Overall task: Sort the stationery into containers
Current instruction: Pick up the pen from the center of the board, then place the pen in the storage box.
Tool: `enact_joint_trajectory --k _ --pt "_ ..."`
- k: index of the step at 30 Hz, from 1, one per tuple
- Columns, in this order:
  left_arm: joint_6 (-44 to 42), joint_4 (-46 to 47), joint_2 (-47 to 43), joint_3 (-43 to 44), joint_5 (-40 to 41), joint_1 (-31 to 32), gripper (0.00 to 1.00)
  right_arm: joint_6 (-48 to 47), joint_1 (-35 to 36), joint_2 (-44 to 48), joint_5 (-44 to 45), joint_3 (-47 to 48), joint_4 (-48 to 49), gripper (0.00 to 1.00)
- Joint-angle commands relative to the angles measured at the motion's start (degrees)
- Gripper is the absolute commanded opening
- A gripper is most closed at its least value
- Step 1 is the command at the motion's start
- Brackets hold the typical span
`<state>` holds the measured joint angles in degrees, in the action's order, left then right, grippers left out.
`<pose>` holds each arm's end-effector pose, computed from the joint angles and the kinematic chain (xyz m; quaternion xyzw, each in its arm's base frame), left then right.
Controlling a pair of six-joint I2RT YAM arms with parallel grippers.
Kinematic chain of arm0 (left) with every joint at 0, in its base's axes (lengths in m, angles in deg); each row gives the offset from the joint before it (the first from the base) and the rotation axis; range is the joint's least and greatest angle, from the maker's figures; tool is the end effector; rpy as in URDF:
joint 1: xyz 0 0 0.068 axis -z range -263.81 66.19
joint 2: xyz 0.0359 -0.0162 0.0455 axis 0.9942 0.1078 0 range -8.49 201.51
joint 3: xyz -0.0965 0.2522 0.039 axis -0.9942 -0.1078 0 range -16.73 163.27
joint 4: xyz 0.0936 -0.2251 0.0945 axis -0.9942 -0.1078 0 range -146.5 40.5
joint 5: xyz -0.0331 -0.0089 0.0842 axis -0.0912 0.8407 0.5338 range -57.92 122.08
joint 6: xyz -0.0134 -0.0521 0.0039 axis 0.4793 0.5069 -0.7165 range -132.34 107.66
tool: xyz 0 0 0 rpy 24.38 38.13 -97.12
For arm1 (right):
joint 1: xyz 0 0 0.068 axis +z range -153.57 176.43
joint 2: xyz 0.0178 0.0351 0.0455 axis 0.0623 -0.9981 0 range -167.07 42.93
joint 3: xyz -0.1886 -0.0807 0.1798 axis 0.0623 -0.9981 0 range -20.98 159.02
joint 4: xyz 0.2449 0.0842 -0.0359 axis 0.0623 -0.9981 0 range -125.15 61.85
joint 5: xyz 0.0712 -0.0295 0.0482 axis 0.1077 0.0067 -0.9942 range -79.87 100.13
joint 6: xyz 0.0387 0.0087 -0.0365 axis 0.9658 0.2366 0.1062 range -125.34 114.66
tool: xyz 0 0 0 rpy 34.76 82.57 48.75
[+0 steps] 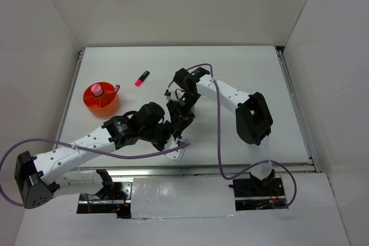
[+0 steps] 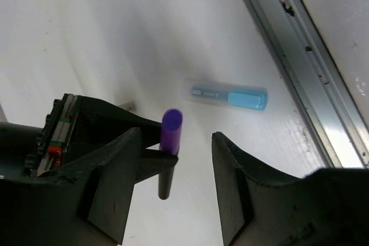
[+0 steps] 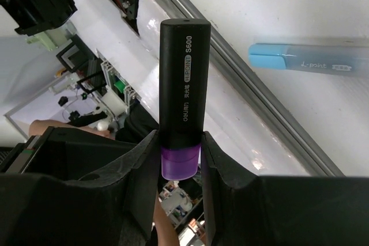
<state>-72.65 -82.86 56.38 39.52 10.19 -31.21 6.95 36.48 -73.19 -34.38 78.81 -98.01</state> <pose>0.1345 -0.1976 0.3035 0.7902 0.4312 -0.1462 0.4102 0.2861 0.2731 0.2401 0.2341 -0.8950 -0.3533 0.1394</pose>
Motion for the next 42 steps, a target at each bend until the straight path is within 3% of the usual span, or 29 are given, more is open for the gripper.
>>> enact_joint_trajectory --k 1,15,24,33,36,37,38,39,42 --pt "-2.1 4.3 0.7 -0.3 2.2 0.4 0.63 0.6 1.0 2.3 -2.2 -0.1 1.2 0.0" --pt "-4.2 3.2 3.2 -1.9 5.1 1.8 0.58 0.7 1.7 3.7 -4.3 -1.3 1.2 0.0" --pt "-3.3 5.0 3.0 -3.4 6.8 2.2 0.34 0.5 1.9 4.9 -5.6 -2.7 1.2 0.0" --pt "-3.1 6.6 2.9 -5.3 8.3 2.7 0.32 0.3 2.0 5.9 -6.5 -3.5 1.2 0.0" --pt "-2.9 6.4 2.6 -5.7 8.3 2.6 0.18 -0.2 2.0 6.1 -6.9 -3.6 1.2 0.0" --pt "-2.4 6.4 2.5 -5.8 8.3 2.7 0.07 -1.1 2.0 6.0 -7.7 -3.5 1.0 0.13" --pt "-2.1 6.5 2.3 -5.7 8.4 2.6 0.05 -1.4 2.0 5.9 -8.0 -3.6 1.1 0.2" --pt "-1.6 6.4 1.7 -5.7 8.4 2.6 0.03 -1.7 2.0 6.0 -8.0 -3.6 1.3 0.41" --pt "1.4 5.3 0.4 -4.2 8.2 2.5 0.0 -3.0 1.4 6.5 -7.4 -3.6 1.6 0.73"
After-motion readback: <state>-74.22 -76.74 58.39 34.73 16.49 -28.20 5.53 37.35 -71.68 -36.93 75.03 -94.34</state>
